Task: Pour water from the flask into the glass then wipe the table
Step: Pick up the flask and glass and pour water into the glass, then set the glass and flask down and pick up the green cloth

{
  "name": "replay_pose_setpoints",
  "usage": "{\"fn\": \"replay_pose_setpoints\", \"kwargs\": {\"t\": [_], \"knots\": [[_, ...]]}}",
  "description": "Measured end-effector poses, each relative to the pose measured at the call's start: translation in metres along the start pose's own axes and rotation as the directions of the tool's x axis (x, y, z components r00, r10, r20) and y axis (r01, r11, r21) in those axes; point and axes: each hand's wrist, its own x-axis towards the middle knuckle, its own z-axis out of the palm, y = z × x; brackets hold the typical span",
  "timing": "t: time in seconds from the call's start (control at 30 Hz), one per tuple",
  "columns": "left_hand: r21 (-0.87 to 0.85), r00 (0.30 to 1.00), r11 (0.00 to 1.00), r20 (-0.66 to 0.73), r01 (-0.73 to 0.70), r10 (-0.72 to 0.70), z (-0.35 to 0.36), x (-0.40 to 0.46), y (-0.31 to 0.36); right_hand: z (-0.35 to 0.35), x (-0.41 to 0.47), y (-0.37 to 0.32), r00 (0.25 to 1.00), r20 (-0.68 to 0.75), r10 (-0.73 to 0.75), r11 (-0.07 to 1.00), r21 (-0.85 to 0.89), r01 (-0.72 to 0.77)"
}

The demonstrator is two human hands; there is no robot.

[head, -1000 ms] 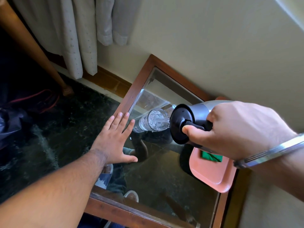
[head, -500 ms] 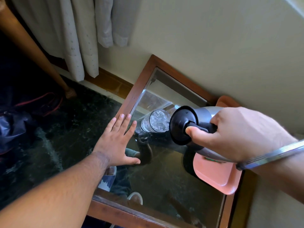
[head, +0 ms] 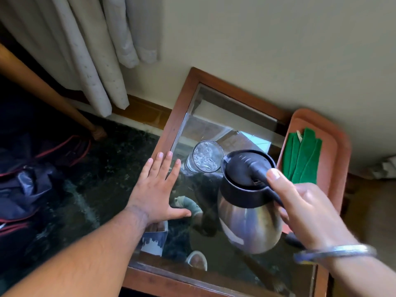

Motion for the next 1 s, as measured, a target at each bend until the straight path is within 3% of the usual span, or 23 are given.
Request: {"fn": "replay_pose_setpoints", "kwargs": {"t": [0.17, 0.3, 0.43, 0.57, 0.83, 1.0], "knots": [[-0.064, 0.995, 0.995, 0.065, 0.082, -0.078, -0.019, 0.002, 0.008, 0.016, -0.010, 0.019, 0.990, -0.055, 0.132, 0.866, 0.493, -0.088], [-0.446, 0.984, 0.887, -0.062, 0.121, -0.166, -0.049, 0.008, 0.019, 0.025, -0.008, 0.025, 0.975, -0.126, 0.182, 0.734, 0.677, -0.050], [-0.569, 0.966, 0.821, -0.181, 0.050, -0.184, -0.070, 0.024, 0.031, 0.021, -0.001, 0.033, 0.957, -0.195, 0.214, 0.659, 0.752, 0.006], [-0.671, 0.955, 0.742, -0.211, 0.015, -0.210, -0.082, 0.044, 0.042, 0.015, 0.013, 0.039, 0.929, -0.273, 0.250, 0.606, 0.792, 0.069], [-0.645, 0.951, 0.757, -0.285, -0.099, -0.118, -0.089, 0.055, 0.047, 0.010, 0.057, 0.040, 0.851, -0.380, 0.363, 0.522, 0.839, 0.152], [-0.648, 0.936, 0.749, -0.331, -0.136, -0.116, -0.124, 0.098, 0.045, -0.001, 0.096, 0.024, 0.842, -0.445, 0.306, 0.520, 0.819, 0.244]]}}
